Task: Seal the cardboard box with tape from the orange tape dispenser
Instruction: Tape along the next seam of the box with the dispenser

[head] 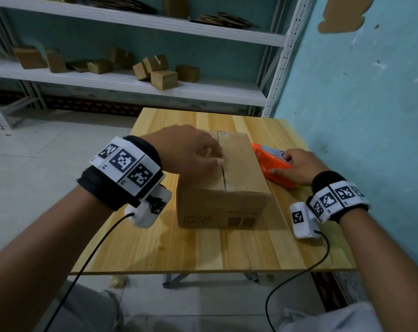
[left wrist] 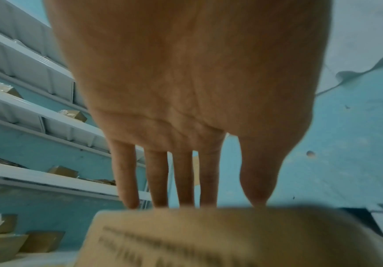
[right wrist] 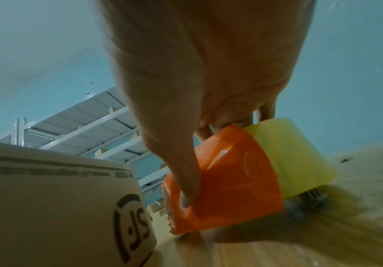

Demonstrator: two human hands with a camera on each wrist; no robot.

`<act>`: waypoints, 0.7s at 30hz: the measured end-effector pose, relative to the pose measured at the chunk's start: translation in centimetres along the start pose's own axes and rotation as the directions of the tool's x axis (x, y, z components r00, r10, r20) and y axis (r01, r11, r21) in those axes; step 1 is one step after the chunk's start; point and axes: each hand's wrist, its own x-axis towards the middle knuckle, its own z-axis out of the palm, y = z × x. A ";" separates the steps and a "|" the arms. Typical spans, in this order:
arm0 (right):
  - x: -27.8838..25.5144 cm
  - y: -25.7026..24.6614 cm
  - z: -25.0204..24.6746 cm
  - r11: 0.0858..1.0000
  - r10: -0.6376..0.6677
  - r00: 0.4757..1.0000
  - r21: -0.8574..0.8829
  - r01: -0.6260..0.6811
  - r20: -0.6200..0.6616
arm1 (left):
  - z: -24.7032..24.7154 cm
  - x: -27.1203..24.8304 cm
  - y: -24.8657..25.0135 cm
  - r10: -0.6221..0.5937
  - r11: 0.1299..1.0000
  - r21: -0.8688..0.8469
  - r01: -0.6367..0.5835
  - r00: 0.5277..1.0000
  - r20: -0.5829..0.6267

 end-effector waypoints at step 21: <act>-2.0 -0.7 -4.8 0.765 0.073 0.878 0.591 0.256 -0.474 | 2.3 1.4 -0.8 -0.144 0.914 -0.400 0.058 0.972 -0.188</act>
